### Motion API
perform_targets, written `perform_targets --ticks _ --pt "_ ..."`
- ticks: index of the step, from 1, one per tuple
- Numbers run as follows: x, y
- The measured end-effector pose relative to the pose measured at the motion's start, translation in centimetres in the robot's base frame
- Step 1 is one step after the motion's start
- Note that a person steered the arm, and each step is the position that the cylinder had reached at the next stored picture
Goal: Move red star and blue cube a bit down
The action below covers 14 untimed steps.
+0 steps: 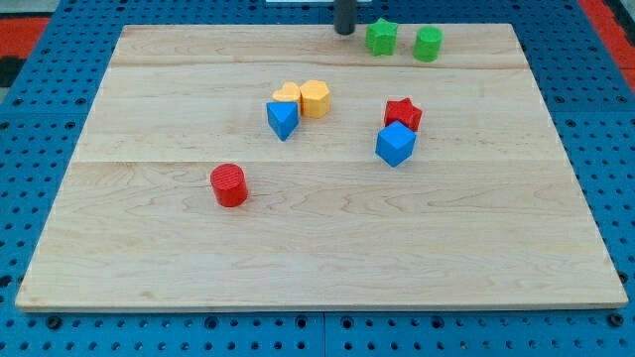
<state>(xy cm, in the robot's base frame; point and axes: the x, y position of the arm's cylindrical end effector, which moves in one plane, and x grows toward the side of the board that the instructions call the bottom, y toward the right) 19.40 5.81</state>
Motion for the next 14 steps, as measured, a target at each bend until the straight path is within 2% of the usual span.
perform_targets --ticks 2,6,10,11,12,14 --pt "0.8 4.5" --pt "0.8 2.7" --pt "3.1 -0.6" --pt "4.6 -0.7" --pt "6.9 3.7" --pt "12.7 5.7"
